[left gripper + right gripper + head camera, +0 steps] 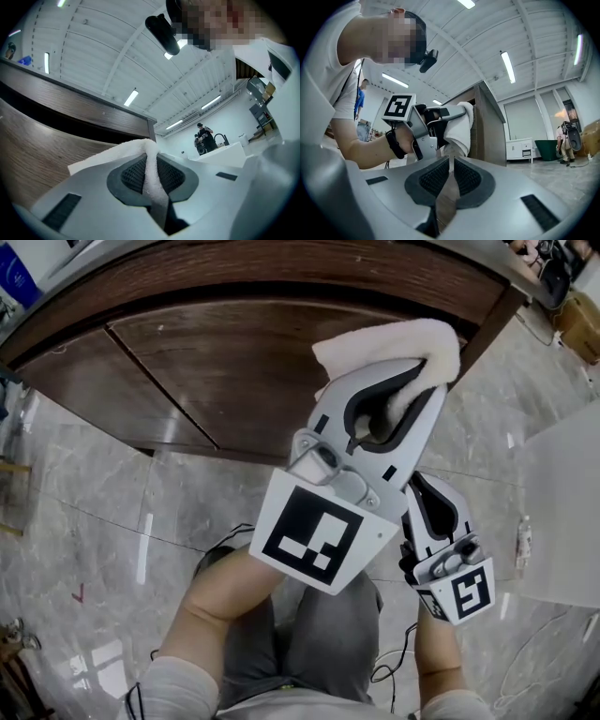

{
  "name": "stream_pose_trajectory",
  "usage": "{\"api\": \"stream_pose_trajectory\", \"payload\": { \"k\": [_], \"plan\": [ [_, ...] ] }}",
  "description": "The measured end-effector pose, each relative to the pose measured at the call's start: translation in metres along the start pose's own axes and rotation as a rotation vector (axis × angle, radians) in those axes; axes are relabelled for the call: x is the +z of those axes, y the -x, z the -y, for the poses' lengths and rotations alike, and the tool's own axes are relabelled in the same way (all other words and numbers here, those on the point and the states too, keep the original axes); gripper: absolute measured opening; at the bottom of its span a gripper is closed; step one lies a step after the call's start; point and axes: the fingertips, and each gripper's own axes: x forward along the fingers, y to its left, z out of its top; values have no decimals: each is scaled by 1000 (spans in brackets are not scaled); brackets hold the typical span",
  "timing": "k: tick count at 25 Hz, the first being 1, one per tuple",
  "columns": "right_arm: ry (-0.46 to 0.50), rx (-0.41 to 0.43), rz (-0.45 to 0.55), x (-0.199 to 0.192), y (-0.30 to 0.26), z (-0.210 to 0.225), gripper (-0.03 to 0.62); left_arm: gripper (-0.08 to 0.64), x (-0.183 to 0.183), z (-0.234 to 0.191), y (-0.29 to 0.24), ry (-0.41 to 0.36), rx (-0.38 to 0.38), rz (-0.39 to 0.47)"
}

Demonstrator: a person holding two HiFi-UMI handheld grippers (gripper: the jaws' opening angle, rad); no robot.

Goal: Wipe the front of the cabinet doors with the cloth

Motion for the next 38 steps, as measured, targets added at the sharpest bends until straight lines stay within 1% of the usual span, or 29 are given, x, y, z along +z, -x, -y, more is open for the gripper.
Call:
{"api": "stream_pose_trajectory", "payload": {
  "k": [4,8,11,14,17,20,23,25,27,30,32,34,36,38],
  "plan": [
    [-6,-10,1,-2,5,5,55,57,1,4,-2,32,-18,14],
    [-11,11,-1,-8,-1,-1,55,57,8,3,2,76,-54,40],
    [-19,30,-1,-13,-11,-8,55,57,19,-3,18,135,-73,68],
    [-29,58,9,-14,-27,-23,55,57,28,-21,47,166,-52,74],
    [-25,105,13,-13,-44,-43,55,57,35,-47,82,163,0,70],
    [-17,155,8,-14,-59,-62,55,57,36,-76,124,121,71,55],
    [-23,178,8,-21,-75,-78,55,57,32,-112,168,78,159,54],
    [-34,187,5,-29,-83,-88,55,57,27,-135,195,73,217,62],
    [-34,207,-13,-36,-89,-97,55,57,22,-157,218,65,286,64],
    [-27,238,-34,-41,-99,-107,55,57,15,-188,249,22,397,49],
    [-30,246,-38,-42,-102,-112,55,57,7,-205,264,-12,459,26],
    [-34,246,-41,-43,-104,-116,55,57,-2,-219,271,-47,502,3],
    [-34,241,-47,-43,-104,-116,55,57,-13,-228,269,-69,522,-15],
    [-33,231,-53,-43,-102,-115,55,57,-24,-233,262,-60,522,-26]
  ]
}}
